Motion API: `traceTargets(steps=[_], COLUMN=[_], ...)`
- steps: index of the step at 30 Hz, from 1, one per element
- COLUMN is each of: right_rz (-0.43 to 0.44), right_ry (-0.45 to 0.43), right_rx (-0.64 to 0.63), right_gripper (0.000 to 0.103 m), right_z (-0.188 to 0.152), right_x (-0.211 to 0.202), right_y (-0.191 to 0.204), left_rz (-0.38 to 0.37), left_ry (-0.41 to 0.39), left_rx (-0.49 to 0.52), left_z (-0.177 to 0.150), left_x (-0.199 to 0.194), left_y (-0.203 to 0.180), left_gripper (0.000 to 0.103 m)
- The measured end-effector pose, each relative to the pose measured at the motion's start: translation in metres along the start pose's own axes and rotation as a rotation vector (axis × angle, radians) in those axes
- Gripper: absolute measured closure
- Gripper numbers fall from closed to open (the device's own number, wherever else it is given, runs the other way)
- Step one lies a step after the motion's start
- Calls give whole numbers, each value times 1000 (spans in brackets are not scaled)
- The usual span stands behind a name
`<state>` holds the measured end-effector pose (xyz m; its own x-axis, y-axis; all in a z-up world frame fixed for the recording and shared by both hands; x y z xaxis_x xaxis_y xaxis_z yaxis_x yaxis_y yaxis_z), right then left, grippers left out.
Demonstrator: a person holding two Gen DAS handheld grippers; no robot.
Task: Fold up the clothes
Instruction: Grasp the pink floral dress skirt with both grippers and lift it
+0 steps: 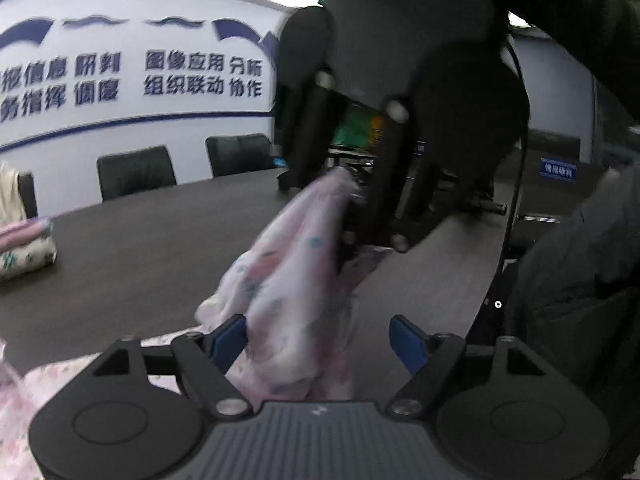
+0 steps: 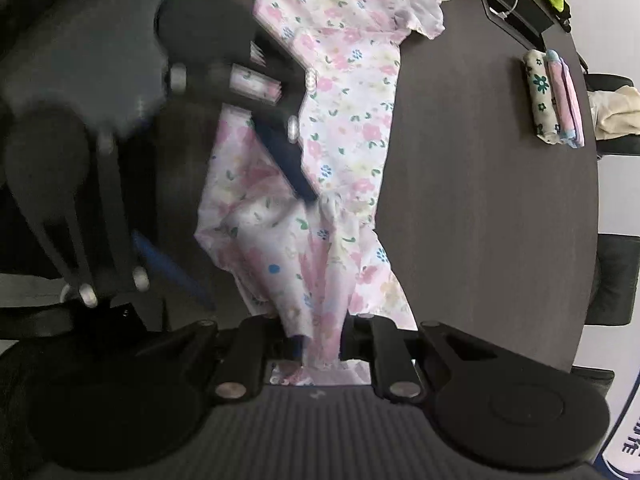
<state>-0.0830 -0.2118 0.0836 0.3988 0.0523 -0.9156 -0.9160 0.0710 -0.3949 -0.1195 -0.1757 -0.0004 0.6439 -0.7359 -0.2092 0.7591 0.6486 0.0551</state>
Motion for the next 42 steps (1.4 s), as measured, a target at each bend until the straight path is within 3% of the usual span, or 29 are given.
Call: traceTargets(steps=[2,4,6,8,11,15,17,20,25,27,30,33,36,38,42], right_rz=[9,18,29,32,32,4,-45,-164,-427,-502,-535,-503,-416,-370,-262], right_ry=[-15,-23,-33,-39,-49,-94,-138,-238,-616,-748,-899,-971,-1014,-1038,-1081], right_rx=[11,15,17,16,10,11,23,82,476,689,904,955,969,990,1043], right_gripper=[90,90,90,90,90,86,55,36,1,1,1,5,15,24,33], right_z=[-2,-3,-4,-4,-4,-5,-8,-19,-65,-88,-114,-123,-127,-127,-126], right_x=[-4,-6,-7,-8,-10,-17,-25,-48,-96,-101,-88,-64,-40,-29,-4], right_y=[1,2,4,5,9,12,11,6,-2,1,21,43,47,42,18], left_rz=[19,39,61,84,86,98,112,137,161,170,187,205,226,241,253], left_ry=[0,10,32,54,67,68,61,47,19,10,-16,-42,-79,-104,-136], left_rx=[17,17,-1,-21,-86,-170,-222,-316,-494,-544,-599,-654,-704,-733,-808], left_z=[1,2,2,1,-1,-3,-4,-6,-11,-15,-19,-23,-27,-30,-35], left_x=[7,14,22,30,33,36,34,32,29,28,19,9,0,-5,-10], left_y=[-6,-10,-11,-11,-7,-1,4,13,32,39,44,49,52,52,54], left_gripper=[27,36,67,79,90,95,96,96,96,96,96,96,96,95,95])
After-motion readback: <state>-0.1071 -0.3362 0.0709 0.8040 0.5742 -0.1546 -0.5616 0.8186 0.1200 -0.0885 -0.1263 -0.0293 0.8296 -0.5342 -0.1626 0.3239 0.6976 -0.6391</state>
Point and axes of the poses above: each gripper's, at about its wrist camera, not at the fingertips, and x roughly the way its jaws point, y to its left, z to its top, the point moved 2 cm from there along x, roughly the way its jaws point, and after that the axes turned 10 degrees about -y, right-handed, at the moved point
